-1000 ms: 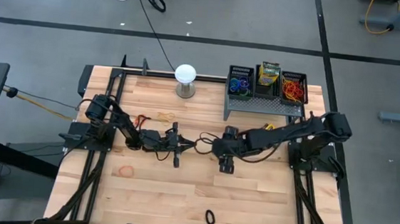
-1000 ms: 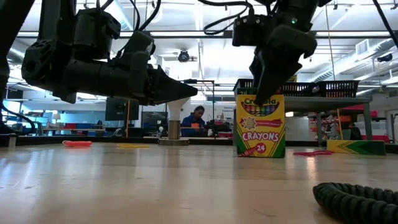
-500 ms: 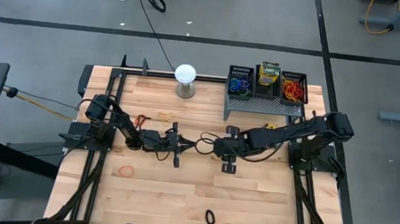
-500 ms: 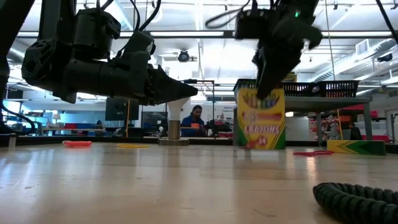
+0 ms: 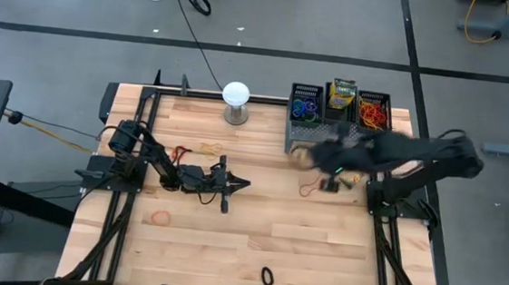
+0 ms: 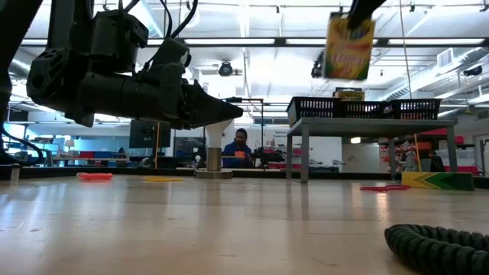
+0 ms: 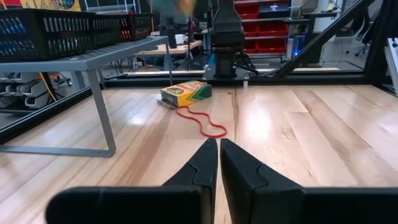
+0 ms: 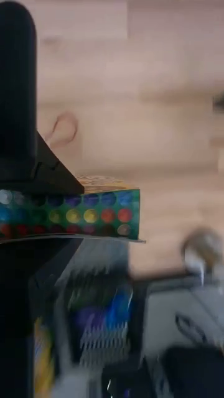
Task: Pick & Place Office Desk Supplies
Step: Put the yellow crayon box into the middle black basket on the shelf
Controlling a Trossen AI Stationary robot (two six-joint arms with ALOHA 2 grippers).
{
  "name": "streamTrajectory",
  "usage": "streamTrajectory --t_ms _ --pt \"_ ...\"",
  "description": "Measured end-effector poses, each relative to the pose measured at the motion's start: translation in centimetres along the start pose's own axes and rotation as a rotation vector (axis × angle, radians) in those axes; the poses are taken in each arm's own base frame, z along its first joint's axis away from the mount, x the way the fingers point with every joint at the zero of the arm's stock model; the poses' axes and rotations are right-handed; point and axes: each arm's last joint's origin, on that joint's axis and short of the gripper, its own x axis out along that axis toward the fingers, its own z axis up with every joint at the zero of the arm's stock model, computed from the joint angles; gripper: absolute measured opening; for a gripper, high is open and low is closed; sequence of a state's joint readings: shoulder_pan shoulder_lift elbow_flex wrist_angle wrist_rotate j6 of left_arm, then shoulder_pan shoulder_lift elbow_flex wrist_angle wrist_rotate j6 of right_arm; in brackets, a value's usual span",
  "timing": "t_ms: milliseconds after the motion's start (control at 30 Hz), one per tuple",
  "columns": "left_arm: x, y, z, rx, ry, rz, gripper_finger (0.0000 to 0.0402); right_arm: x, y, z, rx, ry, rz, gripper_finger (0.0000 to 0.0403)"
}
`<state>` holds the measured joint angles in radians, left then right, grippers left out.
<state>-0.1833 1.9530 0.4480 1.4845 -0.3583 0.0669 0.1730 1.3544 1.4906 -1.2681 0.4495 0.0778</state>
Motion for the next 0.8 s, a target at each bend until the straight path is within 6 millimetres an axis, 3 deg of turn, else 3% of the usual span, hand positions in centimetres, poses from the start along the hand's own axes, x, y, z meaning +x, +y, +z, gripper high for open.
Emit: streamTrajectory --t_ms 133,267,500,800 --pt "0.0 0.0 0.0 0.000 -0.001 0.000 0.0025 -3.5 -3.8 -1.4 0.004 -0.032 -0.078 0.0097" --pt "0.0 0.0 0.0 0.000 -0.001 0.000 0.0025 -4.5 -6.8 -2.2 -0.037 -0.033 -0.139 0.0098" --pt "0.0 0.0 0.0 0.000 -0.001 0.000 0.0025 -3.2 -11.4 -3.6 -0.055 0.086 -0.208 0.0098" --pt "0.0 0.0 0.0 0.000 -0.001 0.000 0.0025 -0.4 -15.5 -5.8 -0.001 0.170 -0.208 0.0098"
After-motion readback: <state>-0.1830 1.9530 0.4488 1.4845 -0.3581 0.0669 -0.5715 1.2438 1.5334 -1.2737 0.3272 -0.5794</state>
